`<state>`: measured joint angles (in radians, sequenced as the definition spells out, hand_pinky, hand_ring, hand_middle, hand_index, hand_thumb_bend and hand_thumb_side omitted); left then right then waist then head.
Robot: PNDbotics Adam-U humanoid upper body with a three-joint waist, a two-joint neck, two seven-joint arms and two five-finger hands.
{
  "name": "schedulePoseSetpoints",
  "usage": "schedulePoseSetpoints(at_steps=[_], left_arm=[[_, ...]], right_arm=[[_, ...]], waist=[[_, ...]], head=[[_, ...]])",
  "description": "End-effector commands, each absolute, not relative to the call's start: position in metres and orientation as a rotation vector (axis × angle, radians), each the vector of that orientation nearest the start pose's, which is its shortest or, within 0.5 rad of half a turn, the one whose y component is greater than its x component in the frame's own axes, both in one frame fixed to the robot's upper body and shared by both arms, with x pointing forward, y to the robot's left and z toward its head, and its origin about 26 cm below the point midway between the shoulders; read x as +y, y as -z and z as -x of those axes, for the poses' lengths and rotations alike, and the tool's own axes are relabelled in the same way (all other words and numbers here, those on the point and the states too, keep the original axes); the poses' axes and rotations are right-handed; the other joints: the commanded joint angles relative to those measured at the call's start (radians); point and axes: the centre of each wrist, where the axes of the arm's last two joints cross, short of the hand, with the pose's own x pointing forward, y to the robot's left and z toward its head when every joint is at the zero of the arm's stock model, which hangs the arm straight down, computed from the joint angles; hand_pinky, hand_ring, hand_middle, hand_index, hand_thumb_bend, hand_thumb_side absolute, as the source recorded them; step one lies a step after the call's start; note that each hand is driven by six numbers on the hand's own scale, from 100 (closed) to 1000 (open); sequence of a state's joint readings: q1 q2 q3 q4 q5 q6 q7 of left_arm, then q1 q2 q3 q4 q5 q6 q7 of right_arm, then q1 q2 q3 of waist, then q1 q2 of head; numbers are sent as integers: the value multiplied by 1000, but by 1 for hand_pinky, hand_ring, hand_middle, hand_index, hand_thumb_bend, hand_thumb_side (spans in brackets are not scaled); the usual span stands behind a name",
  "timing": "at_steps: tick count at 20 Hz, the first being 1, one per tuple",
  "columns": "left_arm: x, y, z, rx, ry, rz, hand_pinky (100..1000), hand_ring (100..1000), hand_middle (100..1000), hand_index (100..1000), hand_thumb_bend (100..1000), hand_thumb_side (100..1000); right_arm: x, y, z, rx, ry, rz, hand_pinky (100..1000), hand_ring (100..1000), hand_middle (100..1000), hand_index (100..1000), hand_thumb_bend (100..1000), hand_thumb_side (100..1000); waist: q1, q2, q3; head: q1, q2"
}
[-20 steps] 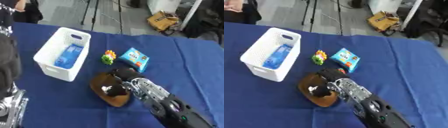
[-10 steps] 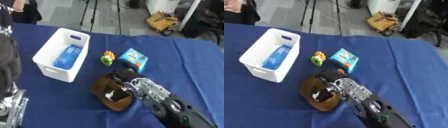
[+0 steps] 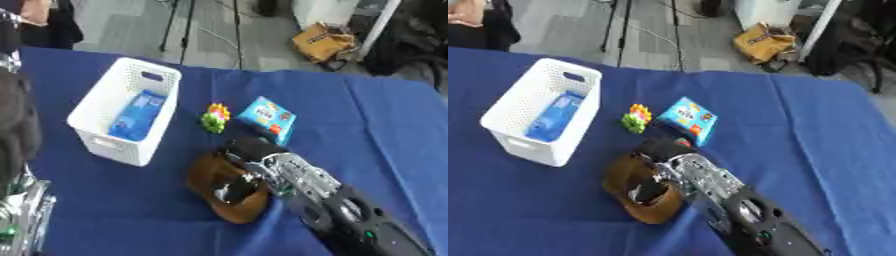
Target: Pick up objects on the table and place them in the box.
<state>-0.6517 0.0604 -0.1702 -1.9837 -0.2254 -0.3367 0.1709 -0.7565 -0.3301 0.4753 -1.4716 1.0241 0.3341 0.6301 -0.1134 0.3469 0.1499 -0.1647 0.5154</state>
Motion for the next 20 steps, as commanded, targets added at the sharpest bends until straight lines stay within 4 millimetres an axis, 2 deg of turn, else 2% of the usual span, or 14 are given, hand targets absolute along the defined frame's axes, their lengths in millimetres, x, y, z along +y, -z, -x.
schedulePoseSetpoints(at_steps=[1, 3, 4, 7, 12, 15, 16, 20], left_arm=[[134, -282, -301, 3264, -255, -139, 978, 860, 789, 773, 100, 1000], [134, -282, -301, 3264, -253, -138, 978, 860, 789, 773, 100, 1000], [134, -282, -301, 3265, -254, -136, 978, 860, 789, 772, 100, 1000], [135, -282, -301, 3266, -255, -130, 979, 860, 789, 772, 100, 1000], [135, -281, -301, 3267, -251, -128, 981, 859, 789, 771, 100, 1000], [134, -281, -301, 3267, -250, -126, 982, 859, 789, 771, 100, 1000], [135, -281, -301, 3269, -248, -126, 984, 858, 789, 771, 100, 1000], [134, -280, -301, 3271, -245, -127, 985, 858, 789, 770, 100, 1000]], right_arm=[[-142, -182, -392, -1225, -1589, 898, 562, 858, 832, 895, 354, 425], [-143, -181, -393, -1227, -1580, 896, 558, 851, 826, 889, 347, 423], [-143, -181, -393, -1232, -1573, 896, 539, 815, 795, 870, 332, 425], [-143, -182, -392, -1249, -1558, 892, 513, 780, 760, 851, 323, 421], [-143, -189, -389, -1289, -1537, 896, 454, 708, 707, 796, 277, 384], [-143, -193, -386, -1299, -1528, 891, 451, 705, 704, 795, 276, 383], [-143, -195, -385, -1309, -1524, 892, 411, 675, 660, 779, 259, 365], [-144, -206, -379, -1346, -1514, 890, 384, 654, 637, 762, 239, 353]], waist=[[7, -18, -3], [7, -18, -3], [7, -19, -4], [8, -19, -6], [9, -22, -10], [9, -23, -10], [9, -25, -11], [9, -28, -16]], head=[[-3, -11], [-3, -11], [-3, -10], [-2, -8], [-1, -8], [0, -7], [0, -8], [1, -9]])
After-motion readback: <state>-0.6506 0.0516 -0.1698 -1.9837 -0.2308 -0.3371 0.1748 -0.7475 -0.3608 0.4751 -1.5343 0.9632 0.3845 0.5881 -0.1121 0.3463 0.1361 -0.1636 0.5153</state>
